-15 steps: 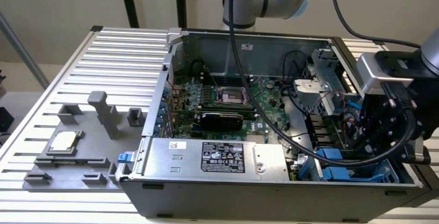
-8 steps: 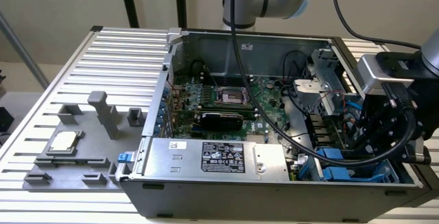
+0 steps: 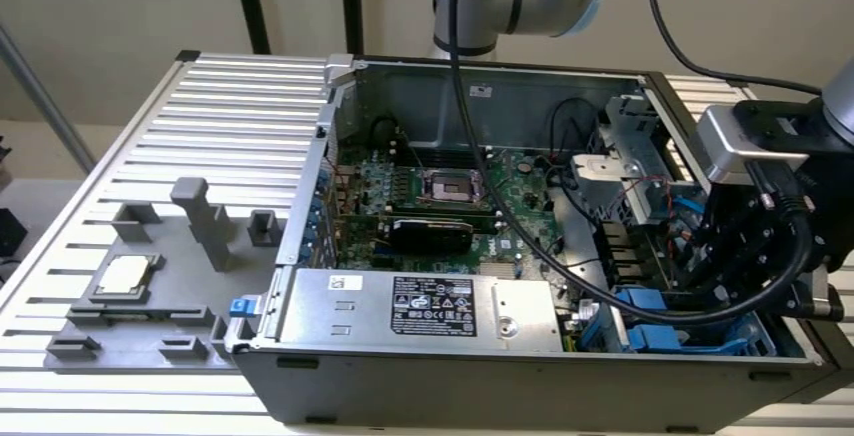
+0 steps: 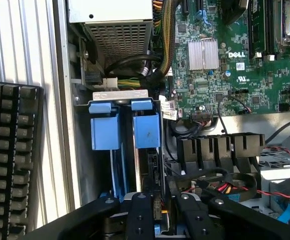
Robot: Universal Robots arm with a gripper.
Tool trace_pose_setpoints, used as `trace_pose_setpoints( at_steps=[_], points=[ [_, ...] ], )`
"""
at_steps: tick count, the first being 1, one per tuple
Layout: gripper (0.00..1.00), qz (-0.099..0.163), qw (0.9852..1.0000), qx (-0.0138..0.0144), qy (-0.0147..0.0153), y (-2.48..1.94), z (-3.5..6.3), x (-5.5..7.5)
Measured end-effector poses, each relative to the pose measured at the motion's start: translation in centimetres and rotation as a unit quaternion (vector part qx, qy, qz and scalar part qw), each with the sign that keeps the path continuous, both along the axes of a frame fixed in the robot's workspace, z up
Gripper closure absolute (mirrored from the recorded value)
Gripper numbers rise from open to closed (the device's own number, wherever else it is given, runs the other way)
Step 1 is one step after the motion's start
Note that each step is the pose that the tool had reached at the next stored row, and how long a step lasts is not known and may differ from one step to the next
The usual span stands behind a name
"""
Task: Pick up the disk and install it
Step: 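Insert the first disk wire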
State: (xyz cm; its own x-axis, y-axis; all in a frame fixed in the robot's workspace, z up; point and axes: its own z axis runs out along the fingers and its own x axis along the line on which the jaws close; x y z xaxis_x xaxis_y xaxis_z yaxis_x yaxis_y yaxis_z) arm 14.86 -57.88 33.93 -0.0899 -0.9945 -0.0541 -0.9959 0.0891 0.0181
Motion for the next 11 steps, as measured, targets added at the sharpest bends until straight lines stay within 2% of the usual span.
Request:
trace_pose_setpoints(
  at_steps=[3,11],
  points=[
    [0.75,0.000,1.0000,0.0001,0.0000,-0.05,0.31,-0.6],
    [0.75,0.000,1.0000,-0.0001,0.0000,-0.12,0.42,-4.0]
  ],
)
